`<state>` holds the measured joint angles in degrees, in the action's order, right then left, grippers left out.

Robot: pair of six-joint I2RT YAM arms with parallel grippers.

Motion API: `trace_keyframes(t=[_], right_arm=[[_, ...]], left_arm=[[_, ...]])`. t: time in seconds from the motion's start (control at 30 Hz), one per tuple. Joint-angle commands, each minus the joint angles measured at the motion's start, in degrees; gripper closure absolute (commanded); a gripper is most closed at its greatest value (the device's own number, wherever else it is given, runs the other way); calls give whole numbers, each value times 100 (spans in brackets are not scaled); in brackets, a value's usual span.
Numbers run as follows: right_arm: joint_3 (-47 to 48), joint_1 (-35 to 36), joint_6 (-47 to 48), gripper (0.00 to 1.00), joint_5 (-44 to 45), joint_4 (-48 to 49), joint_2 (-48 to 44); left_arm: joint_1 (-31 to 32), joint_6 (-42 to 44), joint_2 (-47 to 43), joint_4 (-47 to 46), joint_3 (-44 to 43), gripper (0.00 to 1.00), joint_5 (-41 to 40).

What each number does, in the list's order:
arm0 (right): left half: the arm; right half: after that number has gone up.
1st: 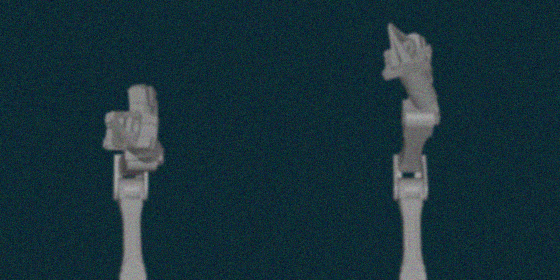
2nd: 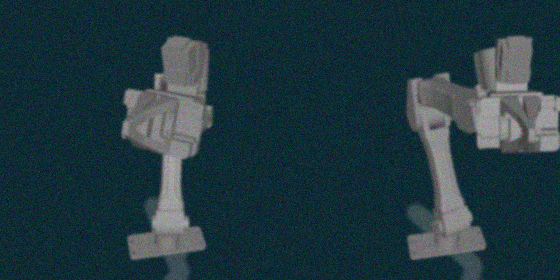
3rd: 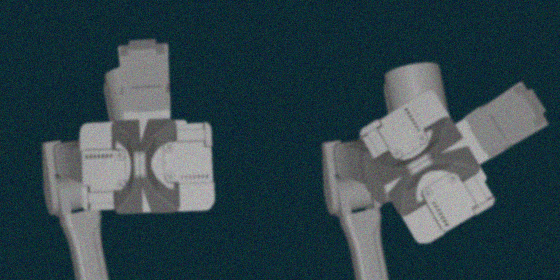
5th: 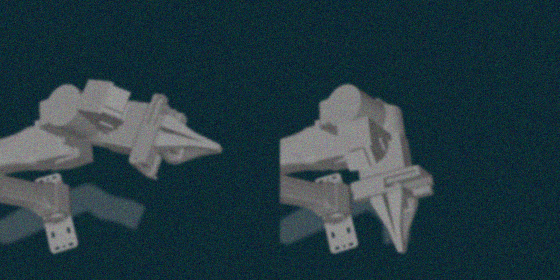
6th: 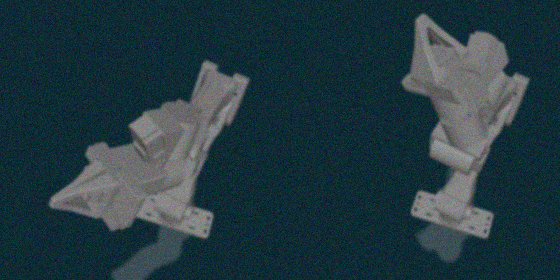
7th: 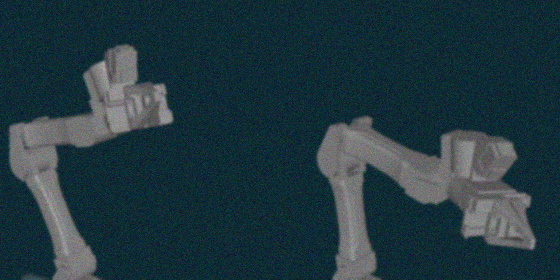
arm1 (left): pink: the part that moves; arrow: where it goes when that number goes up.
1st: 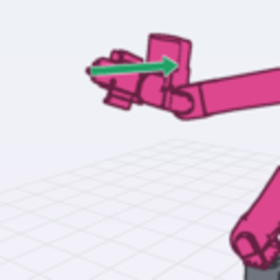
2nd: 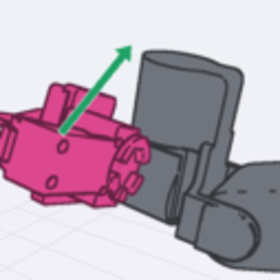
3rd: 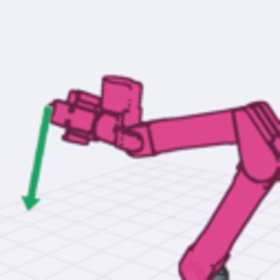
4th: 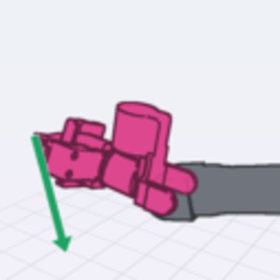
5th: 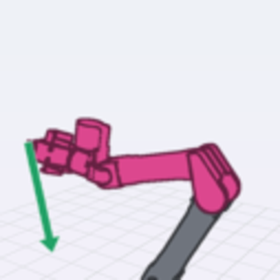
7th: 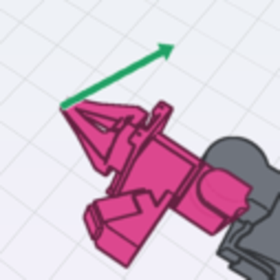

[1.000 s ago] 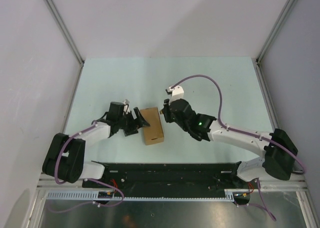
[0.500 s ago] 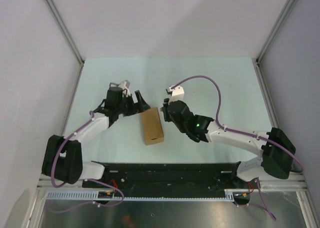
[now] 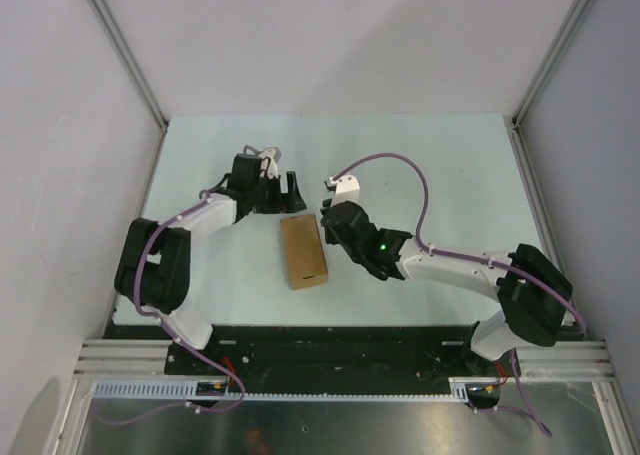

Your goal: Unpack the express box

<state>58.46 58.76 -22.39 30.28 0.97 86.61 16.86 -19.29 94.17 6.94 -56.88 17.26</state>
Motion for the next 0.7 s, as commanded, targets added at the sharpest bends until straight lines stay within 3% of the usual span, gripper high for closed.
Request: trace_keyframes(t=[0.0,0.27,0.67], right_arm=[[61,-67,77,100,-31,622,190],[52,-128,-11,100,-14,887,418],[61,-172,-55,100,65,878,585]], left_arm=[[19,812,110,-35,-359,6,409],[19,1191,338,-35,-227,5,770],[54,1094,567,9,-192,8,595]])
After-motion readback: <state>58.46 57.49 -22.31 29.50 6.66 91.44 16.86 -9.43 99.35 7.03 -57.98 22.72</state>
